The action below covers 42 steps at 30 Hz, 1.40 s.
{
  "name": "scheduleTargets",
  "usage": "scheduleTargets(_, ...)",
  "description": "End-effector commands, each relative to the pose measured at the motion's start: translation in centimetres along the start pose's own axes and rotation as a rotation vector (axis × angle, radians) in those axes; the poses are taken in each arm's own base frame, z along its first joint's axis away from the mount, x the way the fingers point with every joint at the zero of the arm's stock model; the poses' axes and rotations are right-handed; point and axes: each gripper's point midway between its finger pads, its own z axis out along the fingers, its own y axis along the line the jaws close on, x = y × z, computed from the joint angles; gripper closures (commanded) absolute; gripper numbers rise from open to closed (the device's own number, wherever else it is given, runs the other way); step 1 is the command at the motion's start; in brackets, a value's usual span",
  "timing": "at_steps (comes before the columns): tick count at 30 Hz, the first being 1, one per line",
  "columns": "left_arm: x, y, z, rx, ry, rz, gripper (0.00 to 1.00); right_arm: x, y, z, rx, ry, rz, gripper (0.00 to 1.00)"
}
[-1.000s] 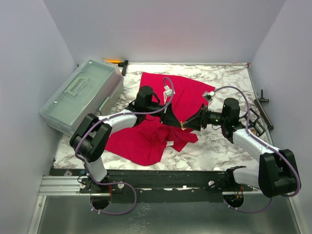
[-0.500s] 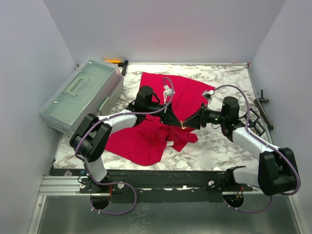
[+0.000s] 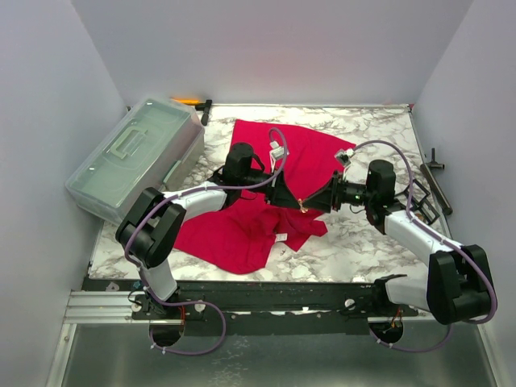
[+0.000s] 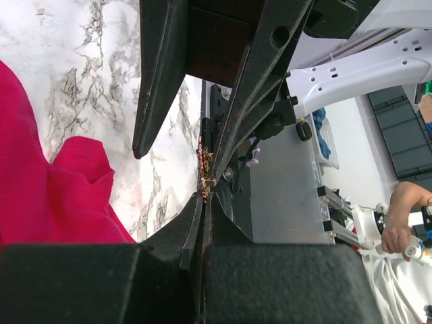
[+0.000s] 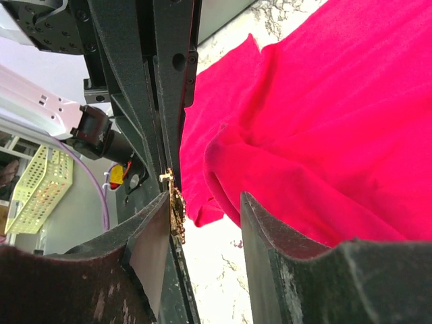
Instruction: Remove the brooch from the garment
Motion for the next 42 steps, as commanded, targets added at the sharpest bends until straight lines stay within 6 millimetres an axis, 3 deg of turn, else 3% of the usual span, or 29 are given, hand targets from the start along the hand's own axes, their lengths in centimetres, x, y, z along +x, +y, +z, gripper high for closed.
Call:
scheduleTargets(1,1.2,-0.7,0.4,0.051,0.039,0.007,1.00,-2.4,-0.9,0.0,0.080,-0.078,-0.052,0.55)
scheduleTargets(7,1.3,-0.5,0.4,0.046,0.039,-0.004,1.00,-2.7,0.7,-0.2,0.016,-0.083,-0.084,0.54)
scheduleTargets(15,1.1,0.0,0.3,0.037,0.033,-0.014,1.00,-2.7,2.3,-0.4,-0.058,-0.072,-0.093,0.45)
scheduleTargets(23,0.9,-1.3,-0.4,0.060,0.032,0.052,1.00,-1.9,2.9,-0.7,-0.092,-0.036,-0.065,0.46)
scheduleTargets(36,0.9,-1.8,-0.6,0.068,0.031,0.080,1.00,0.0,2.8,-1.0,-0.120,0.041,-0.037,0.60)
scheduleTargets(42,0.9,-1.7,-0.5,0.070,0.034,0.079,1.00,0.0,2.9,-0.9,-0.127,0.043,-0.025,0.72)
